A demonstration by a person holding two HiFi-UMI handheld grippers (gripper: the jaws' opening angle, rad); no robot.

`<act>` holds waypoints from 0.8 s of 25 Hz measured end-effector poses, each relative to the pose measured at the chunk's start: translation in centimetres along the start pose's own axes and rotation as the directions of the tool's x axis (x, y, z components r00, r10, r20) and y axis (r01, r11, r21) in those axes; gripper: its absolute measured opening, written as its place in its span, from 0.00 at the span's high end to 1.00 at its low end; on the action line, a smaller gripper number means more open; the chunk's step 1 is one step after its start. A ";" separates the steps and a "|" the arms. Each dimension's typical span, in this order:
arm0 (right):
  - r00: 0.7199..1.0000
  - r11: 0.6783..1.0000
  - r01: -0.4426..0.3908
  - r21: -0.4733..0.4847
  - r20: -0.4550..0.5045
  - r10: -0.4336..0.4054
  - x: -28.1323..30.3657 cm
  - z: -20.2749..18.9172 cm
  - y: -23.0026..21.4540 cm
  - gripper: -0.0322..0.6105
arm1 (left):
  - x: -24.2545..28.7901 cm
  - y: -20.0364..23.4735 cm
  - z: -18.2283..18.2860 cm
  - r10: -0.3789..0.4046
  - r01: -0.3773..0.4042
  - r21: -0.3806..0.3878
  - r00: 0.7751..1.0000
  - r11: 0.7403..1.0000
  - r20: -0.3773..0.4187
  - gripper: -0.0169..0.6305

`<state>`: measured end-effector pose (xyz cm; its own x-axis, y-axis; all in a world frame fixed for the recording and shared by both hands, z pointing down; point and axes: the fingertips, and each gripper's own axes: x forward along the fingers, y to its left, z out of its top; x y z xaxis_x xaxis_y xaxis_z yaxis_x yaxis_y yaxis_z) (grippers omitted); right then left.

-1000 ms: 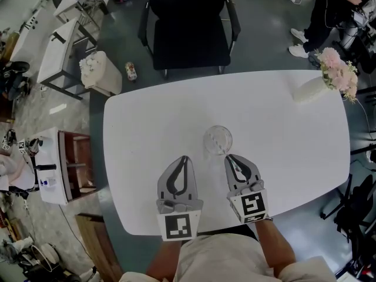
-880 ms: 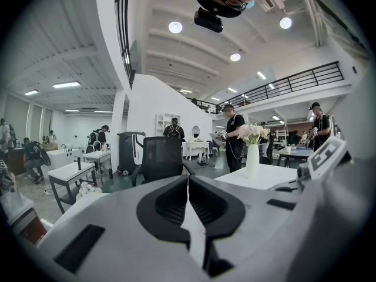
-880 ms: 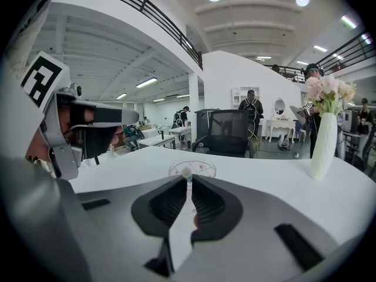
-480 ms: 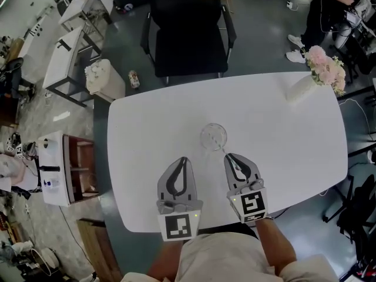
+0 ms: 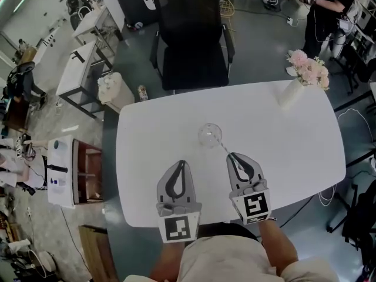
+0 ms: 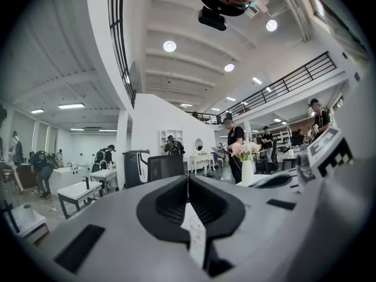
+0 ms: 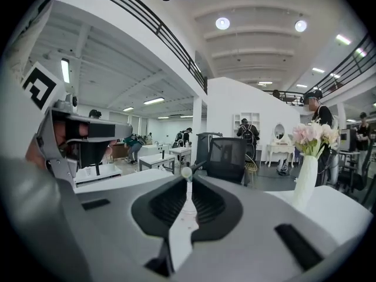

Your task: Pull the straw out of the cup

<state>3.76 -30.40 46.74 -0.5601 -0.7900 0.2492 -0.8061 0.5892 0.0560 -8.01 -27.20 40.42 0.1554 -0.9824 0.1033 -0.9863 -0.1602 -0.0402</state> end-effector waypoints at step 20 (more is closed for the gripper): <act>0.918 0.991 0.114 -0.064 0.389 -0.081 -15.8 13.8 -0.4 0.91 | -10.3 -4.1 9.5 0.024 -0.046 0.099 0.976 0.994 0.215 0.96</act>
<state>10.26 -20.51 29.42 -0.5233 -0.8385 -0.1518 -0.8509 0.5047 0.1458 -4.99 -17.36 30.09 0.1399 -0.9837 -0.1134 -0.9821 -0.1232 -0.1426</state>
